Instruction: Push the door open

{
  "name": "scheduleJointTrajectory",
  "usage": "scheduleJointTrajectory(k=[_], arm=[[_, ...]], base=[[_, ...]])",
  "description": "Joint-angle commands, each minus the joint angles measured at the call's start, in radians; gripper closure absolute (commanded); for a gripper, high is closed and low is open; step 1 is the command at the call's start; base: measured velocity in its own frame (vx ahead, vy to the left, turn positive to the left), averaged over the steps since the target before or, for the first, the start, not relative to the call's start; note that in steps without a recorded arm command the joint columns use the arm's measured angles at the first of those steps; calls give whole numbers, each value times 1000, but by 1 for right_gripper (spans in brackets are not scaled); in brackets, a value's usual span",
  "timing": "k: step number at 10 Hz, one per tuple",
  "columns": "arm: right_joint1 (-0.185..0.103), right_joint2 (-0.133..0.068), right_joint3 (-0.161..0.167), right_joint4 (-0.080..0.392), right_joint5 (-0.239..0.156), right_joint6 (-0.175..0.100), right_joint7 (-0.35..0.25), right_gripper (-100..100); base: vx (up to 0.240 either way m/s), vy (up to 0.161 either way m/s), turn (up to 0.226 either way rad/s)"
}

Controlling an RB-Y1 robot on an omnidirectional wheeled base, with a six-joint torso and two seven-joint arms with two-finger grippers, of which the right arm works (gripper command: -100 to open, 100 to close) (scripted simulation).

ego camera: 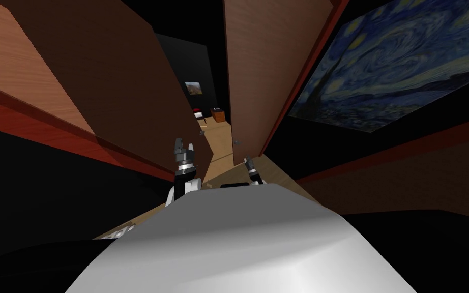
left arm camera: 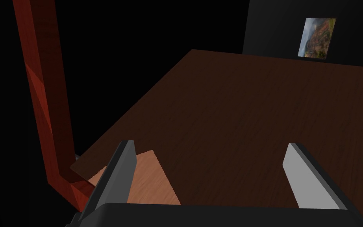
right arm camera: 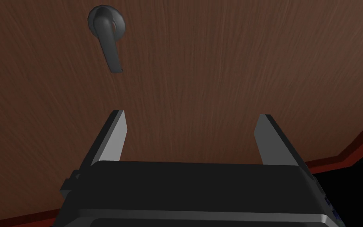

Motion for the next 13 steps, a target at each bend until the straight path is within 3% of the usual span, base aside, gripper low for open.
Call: scheduleJointTrajectory(k=[1,6,10,13], arm=[[-7,-2,9,30,-4,-8,4,-100],[-27,-9,36,109,-16,-21,16,-100],[-57,-19,73,223,-34,-40,33,-100],[-69,-22,88,267,-41,-47,40,-100]], base=[[78,-47,50],[88,-49,52],[168,-109,88],[110,-77,50]])
